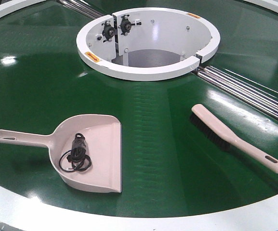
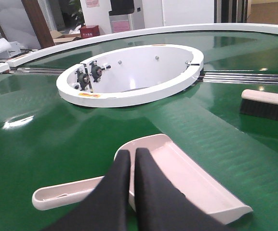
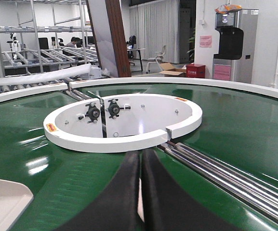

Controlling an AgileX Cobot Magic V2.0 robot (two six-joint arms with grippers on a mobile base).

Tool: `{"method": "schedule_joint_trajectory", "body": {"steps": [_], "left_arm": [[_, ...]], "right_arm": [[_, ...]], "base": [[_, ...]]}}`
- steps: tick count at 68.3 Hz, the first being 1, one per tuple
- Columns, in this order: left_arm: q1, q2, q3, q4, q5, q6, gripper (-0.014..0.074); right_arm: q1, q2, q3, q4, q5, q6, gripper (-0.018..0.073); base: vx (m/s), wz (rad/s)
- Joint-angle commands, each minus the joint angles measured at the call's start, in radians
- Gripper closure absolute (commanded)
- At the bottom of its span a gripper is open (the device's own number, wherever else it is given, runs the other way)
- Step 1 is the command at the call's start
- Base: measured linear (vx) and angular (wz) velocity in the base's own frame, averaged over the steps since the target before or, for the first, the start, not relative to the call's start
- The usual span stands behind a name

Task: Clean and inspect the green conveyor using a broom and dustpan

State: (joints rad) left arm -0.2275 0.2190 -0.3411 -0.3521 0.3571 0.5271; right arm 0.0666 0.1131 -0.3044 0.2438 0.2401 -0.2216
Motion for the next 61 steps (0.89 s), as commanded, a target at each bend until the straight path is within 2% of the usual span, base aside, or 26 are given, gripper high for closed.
{"method": "schedule_joint_trajectory", "body": {"steps": [1,9,14,17,24,27,35,42,47,61], "left_arm": [[-0.003,0.009,-0.024,-0.004,-0.093,-0.007,0.0603],[-0.003,0.009,-0.022,-0.009,-0.14,-0.008,0.0603],[-0.003,0.008,-0.015,0.053,-0.144,-0.047,0.0603],[-0.002,0.0,0.007,0.137,-0.175,-0.136,0.0603],[0.043,-0.041,0.11,0.376,-0.324,-0.447,0.0603],[0.076,-0.065,0.164,0.42,-0.37,-0.503,0.0603],[0.168,-0.152,0.288,0.368,-0.393,-0.505,0.0603],[0.23,-0.24,0.372,0.366,-0.394,-0.509,0.0603],[0.245,-0.244,0.378,0.367,-0.357,-0.519,0.0603],[0.244,-0.246,0.378,0.381,-0.35,-0.527,0.0603]], "right_arm": [[-0.004,0.015,-0.025,0.002,-0.078,-0.011,0.0568],[-0.004,0.015,-0.025,0.002,-0.078,-0.011,0.0568],[-0.004,0.015,-0.025,0.002,-0.078,-0.011,0.0568],[-0.004,0.015,-0.025,0.002,-0.078,-0.011,0.0568],[-0.004,0.015,-0.025,0.002,-0.078,-0.011,0.0568],[-0.004,0.015,-0.025,0.001,-0.078,-0.011,0.0568],[-0.004,0.015,-0.025,0.001,-0.078,-0.011,0.0568],[-0.004,0.015,-0.025,0.001,-0.078,-0.011,0.0568],[-0.004,0.014,-0.025,0.001,-0.073,-0.011,0.0568],[-0.004,0.015,-0.025,0.001,-0.071,-0.011,0.0568]], "base": [[0.0,0.0],[0.0,0.0],[0.0,0.0],[0.0,0.0],[0.0,0.0],[0.0,0.0],[0.0,0.0],[0.0,0.0],[0.0,0.0],[0.0,0.0]]}}
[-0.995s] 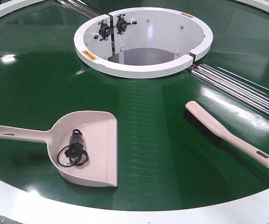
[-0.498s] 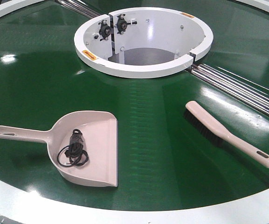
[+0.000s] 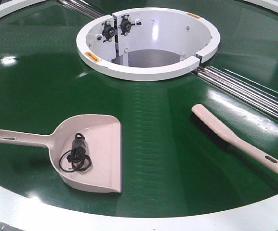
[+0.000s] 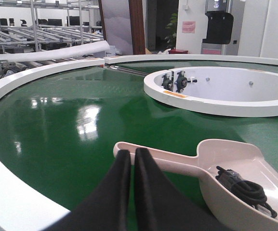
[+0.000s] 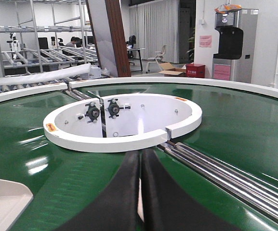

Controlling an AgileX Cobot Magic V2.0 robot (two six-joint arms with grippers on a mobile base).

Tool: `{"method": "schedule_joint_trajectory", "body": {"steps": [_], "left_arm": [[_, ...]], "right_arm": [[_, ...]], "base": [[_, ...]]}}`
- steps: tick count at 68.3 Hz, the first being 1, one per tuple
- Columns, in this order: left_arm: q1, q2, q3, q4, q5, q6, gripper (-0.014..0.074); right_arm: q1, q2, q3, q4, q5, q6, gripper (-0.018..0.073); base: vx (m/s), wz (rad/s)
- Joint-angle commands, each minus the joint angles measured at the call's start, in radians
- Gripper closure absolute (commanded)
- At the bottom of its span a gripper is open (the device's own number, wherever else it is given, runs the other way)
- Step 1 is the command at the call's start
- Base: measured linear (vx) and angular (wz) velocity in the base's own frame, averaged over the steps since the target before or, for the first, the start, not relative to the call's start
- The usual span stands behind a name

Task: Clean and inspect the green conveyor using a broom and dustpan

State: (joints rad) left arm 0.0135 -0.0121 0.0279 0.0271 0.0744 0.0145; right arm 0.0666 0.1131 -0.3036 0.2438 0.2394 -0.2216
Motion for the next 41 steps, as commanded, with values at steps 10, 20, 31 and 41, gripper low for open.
{"method": "schedule_joint_trajectory", "body": {"steps": [10,20,31,41], "left_arm": [[0.003,-0.014,0.009,0.001,-0.063,-0.015,0.0603],[0.003,-0.014,0.009,0.001,-0.063,-0.015,0.0603],[0.003,-0.014,0.009,0.001,-0.063,-0.015,0.0603],[0.003,-0.014,0.009,0.001,-0.063,-0.015,0.0603]], "right_arm": [[-0.004,0.015,-0.026,0.001,-0.07,-0.011,0.0568],[-0.004,0.015,-0.026,0.001,-0.07,-0.011,0.0568],[-0.004,0.015,-0.026,0.001,-0.07,-0.011,0.0568],[-0.004,0.015,-0.026,0.001,-0.071,-0.011,0.0568]], "base": [[0.0,0.0],[0.0,0.0],[0.0,0.0],[0.0,0.0]]}}
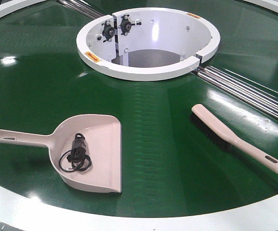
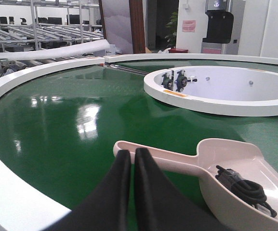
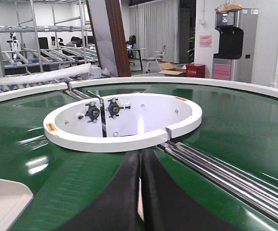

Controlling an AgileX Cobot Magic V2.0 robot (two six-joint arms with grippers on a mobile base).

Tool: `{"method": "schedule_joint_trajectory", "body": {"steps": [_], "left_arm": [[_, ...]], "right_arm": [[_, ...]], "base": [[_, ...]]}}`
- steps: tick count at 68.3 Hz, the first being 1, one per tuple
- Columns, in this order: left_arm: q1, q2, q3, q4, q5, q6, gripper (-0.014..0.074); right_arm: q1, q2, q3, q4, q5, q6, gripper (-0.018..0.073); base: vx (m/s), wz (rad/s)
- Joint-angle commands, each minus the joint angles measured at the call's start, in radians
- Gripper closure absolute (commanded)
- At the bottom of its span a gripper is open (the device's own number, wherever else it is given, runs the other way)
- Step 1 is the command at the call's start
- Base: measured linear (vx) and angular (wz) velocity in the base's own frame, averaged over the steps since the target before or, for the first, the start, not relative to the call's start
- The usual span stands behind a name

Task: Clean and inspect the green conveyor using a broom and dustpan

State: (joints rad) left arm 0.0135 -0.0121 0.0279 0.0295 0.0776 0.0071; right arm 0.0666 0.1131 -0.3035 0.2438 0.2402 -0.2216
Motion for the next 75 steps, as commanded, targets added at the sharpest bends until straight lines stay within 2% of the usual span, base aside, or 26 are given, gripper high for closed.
{"method": "schedule_joint_trajectory", "body": {"steps": [1,16,23,33,37,49,56,75], "left_arm": [[0.003,-0.014,0.009,-0.001,-0.066,-0.007,0.0603],[0.003,-0.014,0.009,-0.001,-0.066,-0.007,0.0603],[0.003,-0.014,0.009,-0.001,-0.066,-0.007,0.0603],[0.003,-0.014,0.009,-0.001,-0.066,-0.007,0.0603],[0.003,-0.014,0.009,-0.001,-0.066,-0.007,0.0603],[0.003,-0.014,0.009,-0.001,-0.066,-0.007,0.0603],[0.003,-0.014,0.009,-0.001,-0.065,-0.007,0.0603],[0.003,-0.014,0.009,-0.001,-0.064,-0.007,0.0603]], "right_arm": [[-0.004,0.015,-0.026,0.001,-0.072,-0.011,0.0568],[-0.004,0.015,-0.025,-0.016,-0.074,-0.025,0.0568],[-0.007,0.015,0.018,-0.108,-0.087,-0.014,0.0568],[-0.007,0.013,0.105,-0.316,-0.127,0.173,0.0568],[-0.007,0.013,0.157,-0.353,-0.177,0.208,0.0568],[-0.007,-0.072,0.339,-0.328,-0.357,0.207,0.0568],[-0.007,-0.138,0.335,-0.282,-0.271,0.214,0.0568],[-0.004,-0.135,0.335,-0.27,-0.272,0.21,0.0568]], "base": [[0.0,0.0],[0.0,0.0],[0.0,0.0],[0.0,0.0],[0.0,0.0],[0.0,0.0],[0.0,0.0],[0.0,0.0]]}}
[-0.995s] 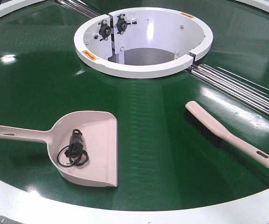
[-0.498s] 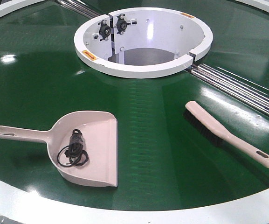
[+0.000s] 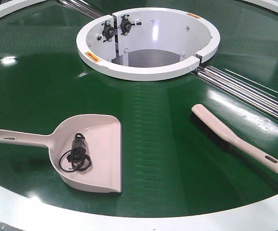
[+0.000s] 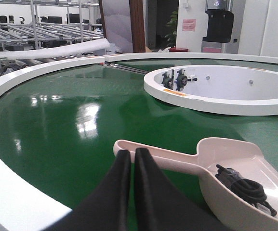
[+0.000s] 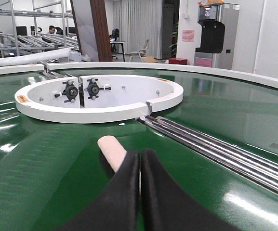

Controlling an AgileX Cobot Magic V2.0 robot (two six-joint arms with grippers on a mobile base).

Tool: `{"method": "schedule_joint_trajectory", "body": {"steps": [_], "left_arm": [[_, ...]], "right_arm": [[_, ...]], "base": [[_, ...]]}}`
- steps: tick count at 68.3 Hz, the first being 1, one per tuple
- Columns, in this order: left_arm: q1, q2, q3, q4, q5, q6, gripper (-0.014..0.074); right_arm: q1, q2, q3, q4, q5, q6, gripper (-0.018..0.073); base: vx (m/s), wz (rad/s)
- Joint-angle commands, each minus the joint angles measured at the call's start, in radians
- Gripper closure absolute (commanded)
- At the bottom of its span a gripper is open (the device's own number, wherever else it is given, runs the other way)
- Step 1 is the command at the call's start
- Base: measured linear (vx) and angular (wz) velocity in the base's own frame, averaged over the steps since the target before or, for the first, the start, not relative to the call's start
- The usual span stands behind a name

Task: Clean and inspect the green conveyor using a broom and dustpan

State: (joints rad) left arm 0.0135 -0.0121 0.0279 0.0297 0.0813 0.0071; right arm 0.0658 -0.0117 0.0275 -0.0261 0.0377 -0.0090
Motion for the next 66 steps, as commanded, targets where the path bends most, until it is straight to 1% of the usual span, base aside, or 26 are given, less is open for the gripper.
{"method": "schedule_joint_trajectory", "body": {"steps": [1,66], "left_arm": [[0.003,-0.014,0.009,-0.001,-0.068,-0.007,0.0603],[0.003,-0.014,0.009,-0.001,-0.068,-0.007,0.0603]], "right_arm": [[-0.004,-0.01,0.004,0.0,-0.069,-0.002,0.0568],[-0.004,-0.01,0.004,0.0,-0.066,-0.002,0.0568]], "base": [[0.0,0.0],[0.0,0.0]]}}
